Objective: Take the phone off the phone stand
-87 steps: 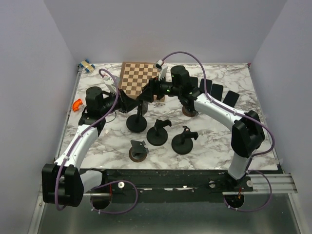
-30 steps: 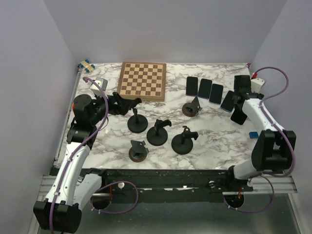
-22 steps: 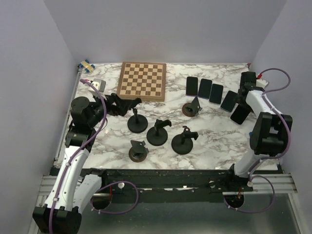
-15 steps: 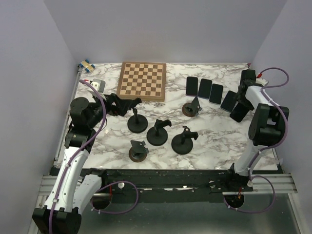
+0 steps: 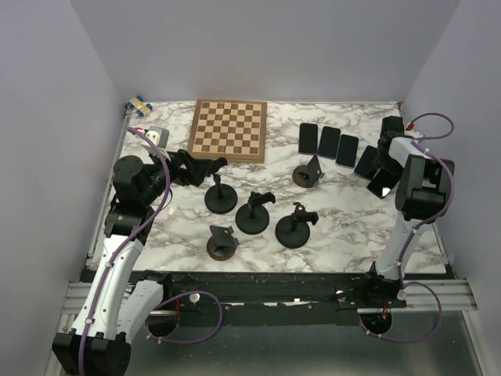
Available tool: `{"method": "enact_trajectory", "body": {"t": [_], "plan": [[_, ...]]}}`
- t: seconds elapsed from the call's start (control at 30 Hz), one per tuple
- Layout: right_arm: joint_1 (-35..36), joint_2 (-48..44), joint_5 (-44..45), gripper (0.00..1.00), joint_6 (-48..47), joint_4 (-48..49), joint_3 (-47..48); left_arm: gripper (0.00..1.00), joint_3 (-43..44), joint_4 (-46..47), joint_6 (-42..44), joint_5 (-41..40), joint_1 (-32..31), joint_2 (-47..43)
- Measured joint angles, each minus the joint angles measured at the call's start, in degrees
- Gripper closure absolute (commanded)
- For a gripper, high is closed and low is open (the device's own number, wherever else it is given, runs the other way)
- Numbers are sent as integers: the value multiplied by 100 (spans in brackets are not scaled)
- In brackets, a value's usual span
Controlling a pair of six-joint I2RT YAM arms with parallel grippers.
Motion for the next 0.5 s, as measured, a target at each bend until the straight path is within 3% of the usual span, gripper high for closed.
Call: {"method": "enact_trajectory", "body": {"t": [0.17, 0.3, 0.37, 0.5], "plan": [[0, 125, 79, 36, -144, 68, 72, 9, 0, 9, -7, 2, 0, 35], [-11, 212, 74, 9, -212, 79, 181, 9, 0, 7, -15, 4, 0, 101], [-13, 234, 68, 1, -234, 103, 219, 9, 0, 7, -17, 7, 0, 125], [-24, 232, 9, 0, -254, 129, 240, 9, 0, 9, -17, 7, 0, 151]]}}
